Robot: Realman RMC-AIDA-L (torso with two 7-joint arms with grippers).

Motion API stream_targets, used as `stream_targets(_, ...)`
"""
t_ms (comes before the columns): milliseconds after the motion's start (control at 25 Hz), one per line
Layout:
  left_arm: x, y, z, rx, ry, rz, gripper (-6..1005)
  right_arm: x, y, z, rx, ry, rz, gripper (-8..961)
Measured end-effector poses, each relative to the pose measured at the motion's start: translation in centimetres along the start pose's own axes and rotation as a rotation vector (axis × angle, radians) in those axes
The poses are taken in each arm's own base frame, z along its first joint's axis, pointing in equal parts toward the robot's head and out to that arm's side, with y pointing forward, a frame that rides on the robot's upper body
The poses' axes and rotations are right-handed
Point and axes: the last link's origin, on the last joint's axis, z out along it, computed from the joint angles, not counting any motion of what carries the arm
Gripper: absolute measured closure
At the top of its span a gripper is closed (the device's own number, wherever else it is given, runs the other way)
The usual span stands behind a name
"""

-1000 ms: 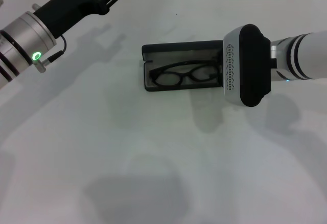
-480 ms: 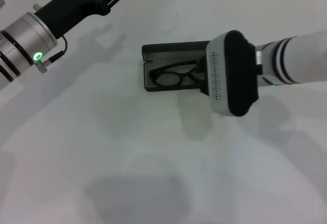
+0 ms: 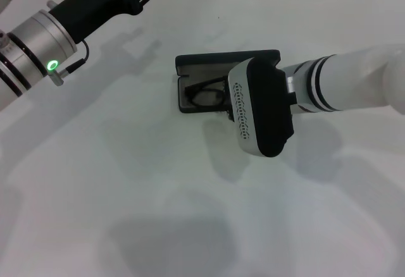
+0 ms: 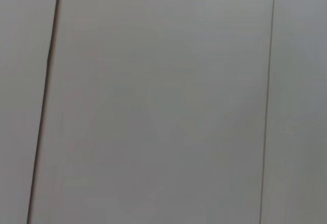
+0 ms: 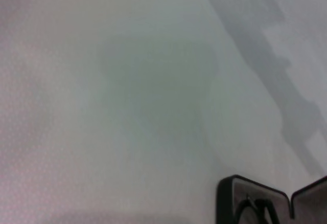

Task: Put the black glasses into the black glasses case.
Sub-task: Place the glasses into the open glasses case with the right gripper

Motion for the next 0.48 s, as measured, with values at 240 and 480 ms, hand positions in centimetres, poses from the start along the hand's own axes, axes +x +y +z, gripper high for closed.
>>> stream_targets(240, 0.0, -0.1, 0.0, 0.002, -0.001, 0.003, 446, 0.4, -0.8, 0.8, 0.035, 0.019, 0.008, 735)
stream_targets(480, 0.0, -0.1, 0.0, 0.003, -0.002, 0.004, 446, 0.0, -1.2, 0.7, 0.059, 0.004, 0.015, 735)
